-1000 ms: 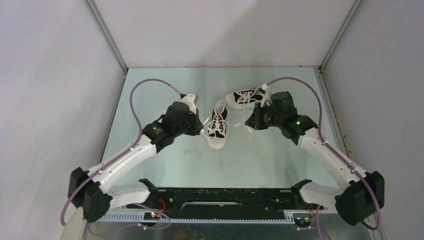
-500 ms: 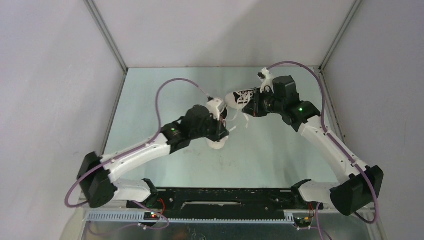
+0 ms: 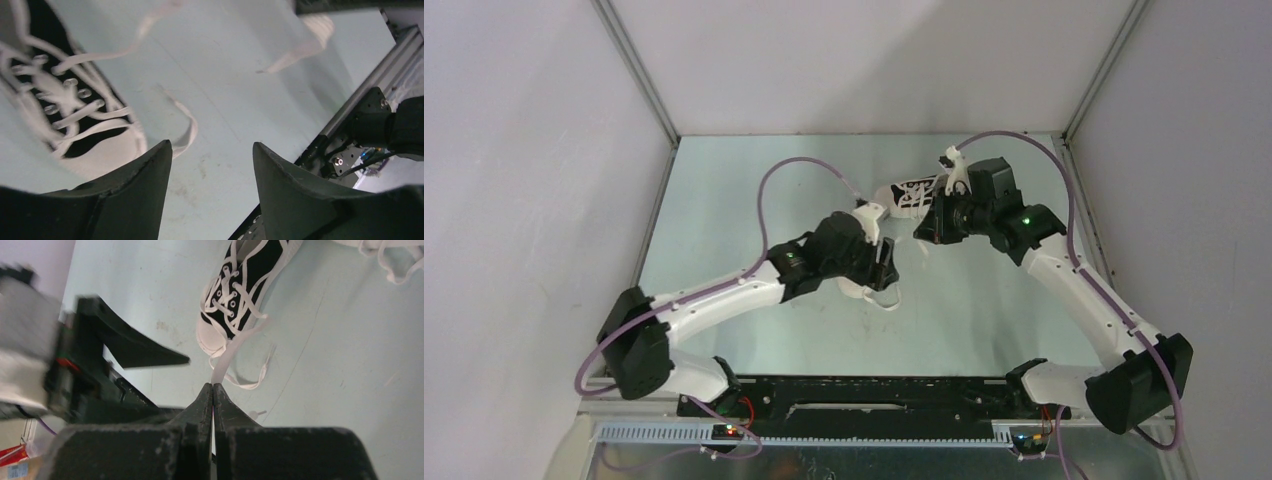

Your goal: Tie the shoes

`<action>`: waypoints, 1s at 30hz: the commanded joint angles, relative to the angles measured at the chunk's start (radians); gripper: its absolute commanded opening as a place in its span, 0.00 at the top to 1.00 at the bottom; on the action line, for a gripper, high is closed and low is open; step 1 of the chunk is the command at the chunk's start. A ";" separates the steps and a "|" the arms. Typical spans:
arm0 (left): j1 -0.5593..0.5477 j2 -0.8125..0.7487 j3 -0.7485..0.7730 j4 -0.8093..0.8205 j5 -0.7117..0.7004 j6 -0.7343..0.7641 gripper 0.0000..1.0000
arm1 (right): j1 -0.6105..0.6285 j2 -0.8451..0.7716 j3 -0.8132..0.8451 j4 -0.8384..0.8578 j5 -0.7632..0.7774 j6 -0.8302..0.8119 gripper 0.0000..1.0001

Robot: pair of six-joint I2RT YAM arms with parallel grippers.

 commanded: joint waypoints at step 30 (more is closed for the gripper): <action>0.463 0.103 -0.191 0.296 0.190 -0.256 0.38 | 0.375 0.339 -0.176 0.702 -0.105 0.274 1.00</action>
